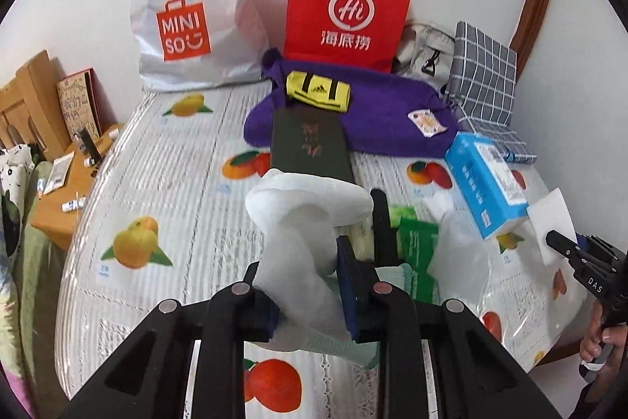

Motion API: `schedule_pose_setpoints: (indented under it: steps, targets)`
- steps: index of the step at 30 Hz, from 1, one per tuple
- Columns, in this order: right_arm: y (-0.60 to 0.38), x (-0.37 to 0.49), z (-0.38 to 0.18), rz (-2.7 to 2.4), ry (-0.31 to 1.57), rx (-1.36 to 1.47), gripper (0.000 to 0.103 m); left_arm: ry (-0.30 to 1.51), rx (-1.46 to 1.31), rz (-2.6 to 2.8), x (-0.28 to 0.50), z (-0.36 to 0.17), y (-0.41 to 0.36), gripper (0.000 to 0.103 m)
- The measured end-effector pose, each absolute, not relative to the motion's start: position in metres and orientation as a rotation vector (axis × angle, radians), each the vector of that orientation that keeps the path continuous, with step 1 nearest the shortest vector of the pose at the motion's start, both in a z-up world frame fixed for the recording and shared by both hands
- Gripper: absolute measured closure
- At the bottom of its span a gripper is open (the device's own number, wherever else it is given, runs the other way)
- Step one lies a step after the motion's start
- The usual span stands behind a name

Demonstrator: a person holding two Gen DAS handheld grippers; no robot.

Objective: Organize soft objects
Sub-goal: 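Carry the white cloth with the left tool while the right tool carries the sponge toward the purple towel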

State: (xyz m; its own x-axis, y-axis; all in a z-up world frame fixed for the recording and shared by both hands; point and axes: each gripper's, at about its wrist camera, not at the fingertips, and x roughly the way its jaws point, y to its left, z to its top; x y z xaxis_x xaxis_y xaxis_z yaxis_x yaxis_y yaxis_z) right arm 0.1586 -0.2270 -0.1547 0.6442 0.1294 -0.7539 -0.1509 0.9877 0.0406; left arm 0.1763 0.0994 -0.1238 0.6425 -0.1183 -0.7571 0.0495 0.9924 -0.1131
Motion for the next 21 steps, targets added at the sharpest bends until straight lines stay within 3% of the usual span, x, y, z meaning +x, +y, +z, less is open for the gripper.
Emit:
schedule_pose_setpoints:
  steps: [21]
  targets:
    - [-0.22, 0.229, -0.106, 0.164, 0.775, -0.04, 0.074, 0.833, -0.086, -0.101, 0.241, -0.095, 0.08, 0.079]
